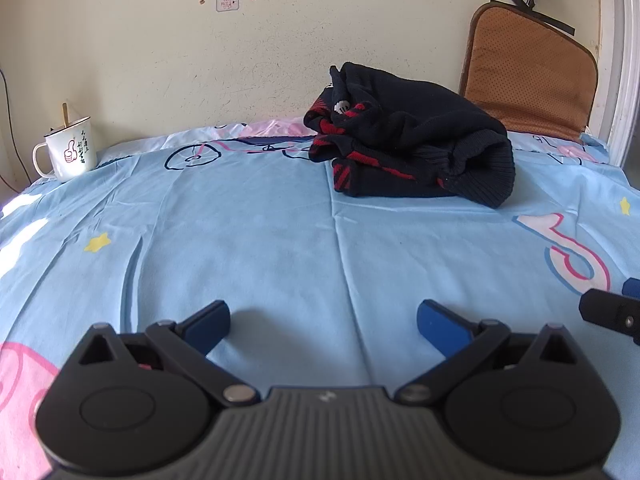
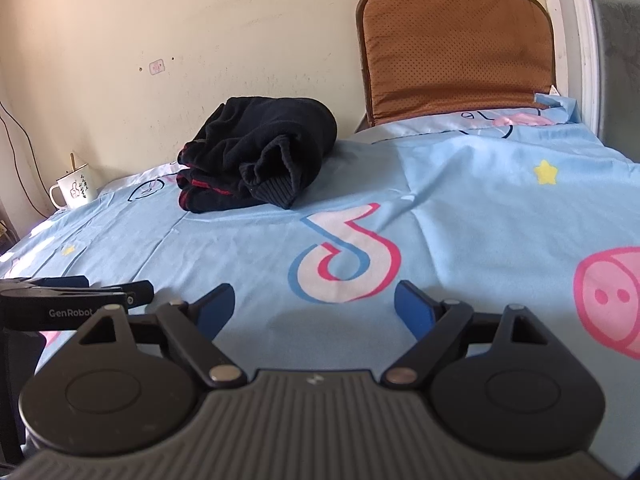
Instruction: Fold small clothes
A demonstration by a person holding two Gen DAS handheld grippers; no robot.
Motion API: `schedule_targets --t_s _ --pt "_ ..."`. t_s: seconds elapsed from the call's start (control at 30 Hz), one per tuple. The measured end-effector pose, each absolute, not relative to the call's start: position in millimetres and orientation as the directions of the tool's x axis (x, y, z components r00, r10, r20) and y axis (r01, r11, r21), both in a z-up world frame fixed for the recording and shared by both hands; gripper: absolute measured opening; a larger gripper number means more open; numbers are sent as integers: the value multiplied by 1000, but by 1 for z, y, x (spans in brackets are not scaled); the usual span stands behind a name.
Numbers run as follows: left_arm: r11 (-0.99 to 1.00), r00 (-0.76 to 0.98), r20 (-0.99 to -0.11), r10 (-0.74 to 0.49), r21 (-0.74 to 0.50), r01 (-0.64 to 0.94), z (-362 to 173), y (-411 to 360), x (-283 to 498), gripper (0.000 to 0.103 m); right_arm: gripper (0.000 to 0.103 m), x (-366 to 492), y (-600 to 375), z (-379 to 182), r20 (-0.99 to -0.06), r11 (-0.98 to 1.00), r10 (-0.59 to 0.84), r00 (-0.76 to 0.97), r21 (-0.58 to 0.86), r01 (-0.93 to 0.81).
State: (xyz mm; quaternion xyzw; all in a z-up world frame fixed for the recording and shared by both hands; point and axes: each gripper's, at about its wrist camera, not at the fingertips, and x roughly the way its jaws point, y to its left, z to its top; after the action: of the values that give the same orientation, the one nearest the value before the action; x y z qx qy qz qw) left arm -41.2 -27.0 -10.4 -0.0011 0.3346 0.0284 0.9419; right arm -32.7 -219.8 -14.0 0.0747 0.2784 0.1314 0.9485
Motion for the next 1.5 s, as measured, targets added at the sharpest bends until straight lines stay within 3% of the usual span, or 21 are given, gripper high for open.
schedule_targets --t_s 1.5 --pt "998 776 -628 53 16 -55 -11 -27 -41 103 89 -34 -215 -14 -515 963 264 815 192 -191"
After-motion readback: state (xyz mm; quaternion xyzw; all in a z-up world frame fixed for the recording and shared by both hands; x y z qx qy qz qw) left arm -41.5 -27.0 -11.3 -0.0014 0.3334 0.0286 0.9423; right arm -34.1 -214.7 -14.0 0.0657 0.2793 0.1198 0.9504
